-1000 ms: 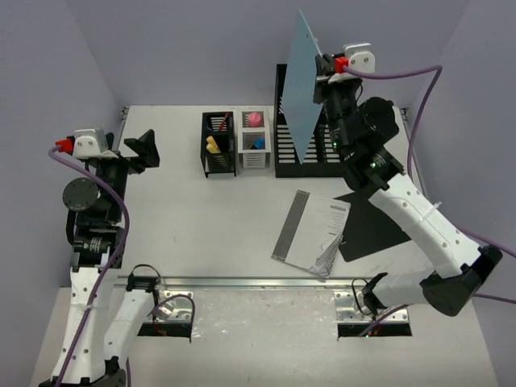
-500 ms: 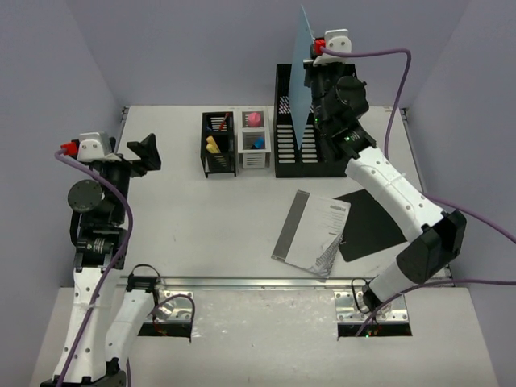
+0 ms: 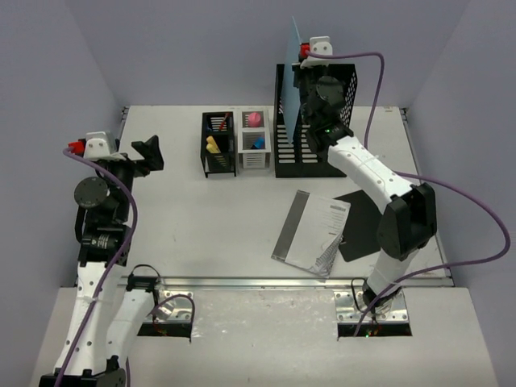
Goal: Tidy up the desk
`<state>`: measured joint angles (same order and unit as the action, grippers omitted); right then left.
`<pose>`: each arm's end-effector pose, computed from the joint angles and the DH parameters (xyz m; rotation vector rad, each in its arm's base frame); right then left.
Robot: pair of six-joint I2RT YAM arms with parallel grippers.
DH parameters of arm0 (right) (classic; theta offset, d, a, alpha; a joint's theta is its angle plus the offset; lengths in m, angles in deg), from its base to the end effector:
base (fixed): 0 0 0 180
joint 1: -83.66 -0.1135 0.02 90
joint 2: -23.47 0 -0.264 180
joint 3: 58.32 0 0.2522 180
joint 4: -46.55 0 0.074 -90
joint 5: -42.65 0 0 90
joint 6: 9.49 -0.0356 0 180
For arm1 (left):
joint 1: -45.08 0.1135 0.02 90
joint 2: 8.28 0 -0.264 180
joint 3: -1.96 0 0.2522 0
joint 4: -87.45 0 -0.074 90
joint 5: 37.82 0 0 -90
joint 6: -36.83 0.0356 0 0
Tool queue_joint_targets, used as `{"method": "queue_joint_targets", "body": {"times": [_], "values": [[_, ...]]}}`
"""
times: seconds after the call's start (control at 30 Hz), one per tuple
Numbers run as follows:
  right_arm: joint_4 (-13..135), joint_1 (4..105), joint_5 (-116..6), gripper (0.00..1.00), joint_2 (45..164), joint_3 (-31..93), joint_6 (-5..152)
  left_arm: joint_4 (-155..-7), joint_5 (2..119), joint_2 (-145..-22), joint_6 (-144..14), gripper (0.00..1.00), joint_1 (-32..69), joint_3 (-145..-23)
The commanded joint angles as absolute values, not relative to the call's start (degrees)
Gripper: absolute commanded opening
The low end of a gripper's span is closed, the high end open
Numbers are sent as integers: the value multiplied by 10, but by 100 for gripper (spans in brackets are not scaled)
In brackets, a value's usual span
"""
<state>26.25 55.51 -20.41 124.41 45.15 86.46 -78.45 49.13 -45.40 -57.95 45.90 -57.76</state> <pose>0.3775 0.1837 0.4249 0.0592 1.2164 0.0629 0.1506 0.0041 0.3859 -0.1133 1.4182 -0.0192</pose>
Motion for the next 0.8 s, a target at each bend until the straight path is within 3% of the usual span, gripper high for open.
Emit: {"method": "queue_joint_targets", "body": {"times": [0.0, 0.53, 0.77], "values": [[151, 559, -205, 1, 1257, 468, 861, -813, 485, -455, -579, 100, 456, -569], [48, 559, -167, 1, 1331, 408, 880, -822, 487, -477, -575, 100, 456, -545], [48, 559, -154, 10, 1329, 367, 874, -824, 489, -487, -577, 100, 456, -540]]}}
